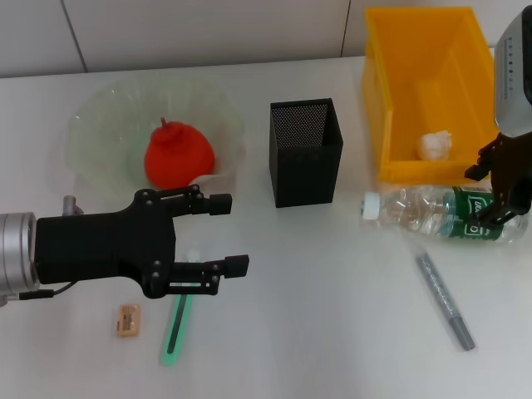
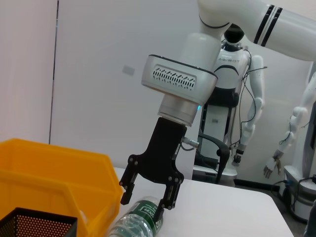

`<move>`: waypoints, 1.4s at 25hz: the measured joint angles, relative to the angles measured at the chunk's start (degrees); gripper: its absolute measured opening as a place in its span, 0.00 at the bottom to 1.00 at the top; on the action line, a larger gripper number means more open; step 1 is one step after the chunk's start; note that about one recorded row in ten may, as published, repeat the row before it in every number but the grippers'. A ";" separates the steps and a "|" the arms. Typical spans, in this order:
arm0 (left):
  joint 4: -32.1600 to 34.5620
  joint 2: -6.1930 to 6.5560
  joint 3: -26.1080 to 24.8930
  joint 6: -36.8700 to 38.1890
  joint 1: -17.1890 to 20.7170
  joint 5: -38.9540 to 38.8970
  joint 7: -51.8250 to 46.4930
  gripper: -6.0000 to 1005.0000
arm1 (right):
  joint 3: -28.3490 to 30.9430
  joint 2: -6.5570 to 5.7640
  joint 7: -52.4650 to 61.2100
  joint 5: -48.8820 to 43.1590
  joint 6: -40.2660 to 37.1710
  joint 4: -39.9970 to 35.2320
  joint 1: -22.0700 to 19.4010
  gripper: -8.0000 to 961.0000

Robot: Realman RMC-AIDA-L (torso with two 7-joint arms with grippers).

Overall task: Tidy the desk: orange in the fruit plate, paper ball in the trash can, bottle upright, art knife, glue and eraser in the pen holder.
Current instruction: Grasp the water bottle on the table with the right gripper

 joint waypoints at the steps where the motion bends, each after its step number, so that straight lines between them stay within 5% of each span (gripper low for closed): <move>1: -0.01 0.00 0.00 -0.02 -0.01 0.00 0.00 0.81 | 0.00 0.00 0.00 0.00 0.00 0.00 0.00 0.74; 35: 0.20 0.13 -0.09 -0.14 0.18 0.00 0.30 0.81 | -3.89 0.93 2.12 -1.59 7.44 10.70 1.68 0.75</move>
